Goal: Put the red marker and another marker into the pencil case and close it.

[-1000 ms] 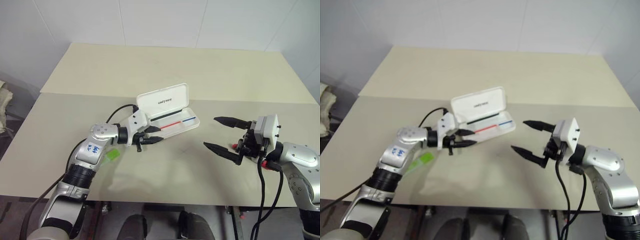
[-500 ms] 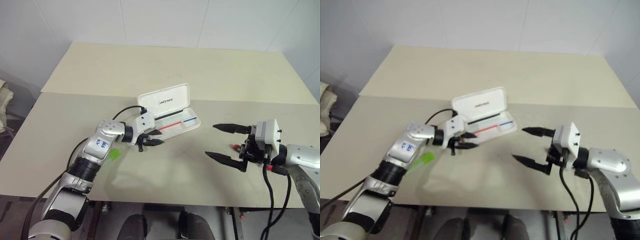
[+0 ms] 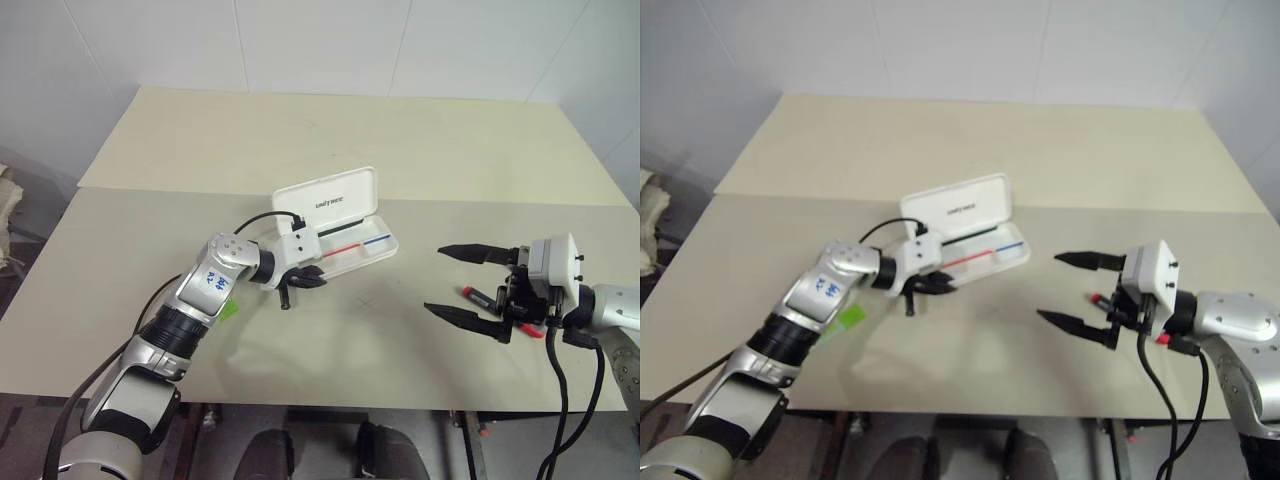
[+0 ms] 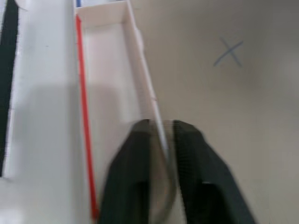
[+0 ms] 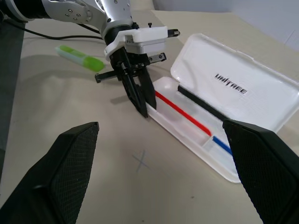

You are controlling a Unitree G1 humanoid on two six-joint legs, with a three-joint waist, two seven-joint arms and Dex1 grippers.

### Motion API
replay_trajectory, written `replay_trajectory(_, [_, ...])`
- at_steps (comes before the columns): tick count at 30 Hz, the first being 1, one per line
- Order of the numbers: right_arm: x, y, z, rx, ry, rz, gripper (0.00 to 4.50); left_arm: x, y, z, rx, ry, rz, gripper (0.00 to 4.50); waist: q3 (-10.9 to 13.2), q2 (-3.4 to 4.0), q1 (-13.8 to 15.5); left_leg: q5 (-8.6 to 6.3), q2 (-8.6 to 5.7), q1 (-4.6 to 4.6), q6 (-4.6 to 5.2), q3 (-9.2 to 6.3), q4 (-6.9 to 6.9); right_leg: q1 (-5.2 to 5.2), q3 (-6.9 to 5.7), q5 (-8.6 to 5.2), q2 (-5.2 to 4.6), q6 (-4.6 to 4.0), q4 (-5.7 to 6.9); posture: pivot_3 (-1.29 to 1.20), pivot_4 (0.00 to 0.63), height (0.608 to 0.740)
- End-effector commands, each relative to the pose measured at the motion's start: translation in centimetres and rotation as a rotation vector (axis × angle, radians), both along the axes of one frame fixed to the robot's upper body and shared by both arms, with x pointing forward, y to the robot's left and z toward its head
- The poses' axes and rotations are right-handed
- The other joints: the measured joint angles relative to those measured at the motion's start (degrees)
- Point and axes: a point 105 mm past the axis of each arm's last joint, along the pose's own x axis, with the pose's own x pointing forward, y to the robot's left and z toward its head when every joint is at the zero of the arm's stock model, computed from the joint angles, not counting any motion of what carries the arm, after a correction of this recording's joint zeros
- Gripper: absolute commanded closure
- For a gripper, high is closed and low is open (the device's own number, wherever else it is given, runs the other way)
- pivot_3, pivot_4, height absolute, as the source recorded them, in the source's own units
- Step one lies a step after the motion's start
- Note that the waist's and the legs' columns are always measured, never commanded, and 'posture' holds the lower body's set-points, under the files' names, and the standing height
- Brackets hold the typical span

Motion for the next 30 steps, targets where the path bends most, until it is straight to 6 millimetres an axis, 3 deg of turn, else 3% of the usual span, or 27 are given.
replay_trajectory(1, [-0.4, 0.3, 2.0, -0.009, -0.075, 0.027, 0.0, 0.0, 0.1, -1.1, 0.051, 0.012, 0.0, 4.49, 0.0, -0.01, 0.1, 0.0, 0.0, 0.0, 0.0, 0.0, 0.0, 0.0, 0.0, 0.0, 0.0, 0.0, 0.0, 0.0, 0.15, 0.74])
replay_trajectory(9, [0.1, 0.6, 2.3, -0.011, -0.081, 0.035, 0.0, -0.1, -1.0, 0.8, -0.075, -0.029, -0.047, 4.49, 0.0, -0.02, 0.8, 0.01, -0.01, -0.02, 0.02, -0.02, 0.07, 0.03, -0.01, 0.0, -0.01, 0.0, 0.02, 0.0, 0.15, 0.74])
replay_trajectory(17, [0.5, 0.6, 2.1, -0.003, -0.068, 0.039, 0.0, -2.5, -0.7, 2.1, -0.088, -0.041, -0.254, 4.49, 0.0, -0.01, 1.2, 0.01, -0.01, -0.08, 0.02, 0.0, 0.04, -0.03, -0.04, 0.0, -0.01, 0.0, -0.01, 0.0, 0.15, 0.74])
replay_trajectory(30, [0.0, 1.0, 2.1, 0.013, -0.067, 0.04, 0.0, -5.3, -3.6, 0.2, -0.009, -0.019, -0.458, 4.49, 0.0, -0.02, 1.4, 0.01, -0.01, -0.11, 0.02, 0.0, 0.06, -0.03, -0.05, 0.0, 0.0, 0.0, -0.03, 0.0, 0.15, 0.74])
